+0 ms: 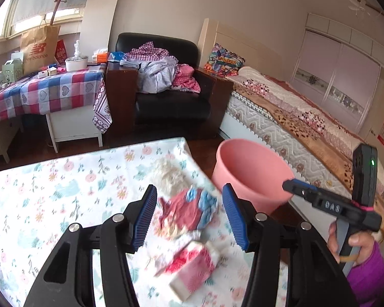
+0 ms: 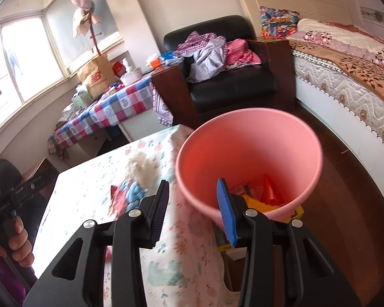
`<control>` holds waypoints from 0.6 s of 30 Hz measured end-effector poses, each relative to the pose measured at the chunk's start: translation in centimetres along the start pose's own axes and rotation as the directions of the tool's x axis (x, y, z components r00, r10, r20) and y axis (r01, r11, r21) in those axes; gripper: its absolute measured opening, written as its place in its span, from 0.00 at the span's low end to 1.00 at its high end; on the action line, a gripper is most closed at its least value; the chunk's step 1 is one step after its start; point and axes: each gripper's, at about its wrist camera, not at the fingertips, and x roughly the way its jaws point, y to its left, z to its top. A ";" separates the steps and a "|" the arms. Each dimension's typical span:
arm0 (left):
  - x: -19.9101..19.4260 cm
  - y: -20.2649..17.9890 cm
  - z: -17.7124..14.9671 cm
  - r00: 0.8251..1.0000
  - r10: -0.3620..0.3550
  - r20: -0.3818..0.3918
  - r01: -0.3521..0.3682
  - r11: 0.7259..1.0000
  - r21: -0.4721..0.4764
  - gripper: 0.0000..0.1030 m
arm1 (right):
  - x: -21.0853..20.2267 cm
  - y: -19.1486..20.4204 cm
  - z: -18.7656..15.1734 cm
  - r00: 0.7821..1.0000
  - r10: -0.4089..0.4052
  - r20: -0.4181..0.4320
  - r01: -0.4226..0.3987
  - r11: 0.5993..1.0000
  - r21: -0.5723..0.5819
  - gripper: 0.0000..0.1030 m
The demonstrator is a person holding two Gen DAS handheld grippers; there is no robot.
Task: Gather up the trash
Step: 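Move both grippers back over the remaining trash on the table, then grasp the pink-printed tissue packet with the left gripper while the right grasps the red-blue wrapper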
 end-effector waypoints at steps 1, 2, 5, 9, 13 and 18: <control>-0.4 0.3 -0.8 1.000 -0.002 -0.015 0.002 1.000 0.011 0.51 | 0.1 0.3 -0.2 1.000 0.005 -0.009 -0.005 1.000 -0.006 0.38; -0.7 0.5 -1.4 1.000 -0.002 -0.026 0.002 1.000 0.021 0.51 | 0.2 0.5 -0.4 1.000 0.008 -0.017 -0.008 1.000 -0.010 0.38; -1.4 0.8 -4.0 0.997 -0.013 -0.071 0.017 0.999 0.047 0.51 | 0.5 1.4 -1.0 0.999 0.017 -0.044 -0.018 0.999 -0.027 0.38; -1.1 0.6 -6.7 0.993 0.006 -0.115 0.004 0.997 0.083 0.51 | 0.9 2.2 -1.8 0.996 0.030 -0.082 -0.033 0.999 -0.036 0.38; 0.1 1.6 -8.2 0.986 0.023 -0.168 -0.018 0.999 0.031 0.50 | 1.2 3.0 -2.4 0.993 0.046 -0.108 -0.052 0.997 -0.050 0.38; 0.9 1.3 -8.3 0.984 0.000 -0.176 0.003 1.000 0.019 0.48 | 1.5 4.1 -3.3 0.990 0.051 -0.134 -0.062 0.995 -0.076 0.38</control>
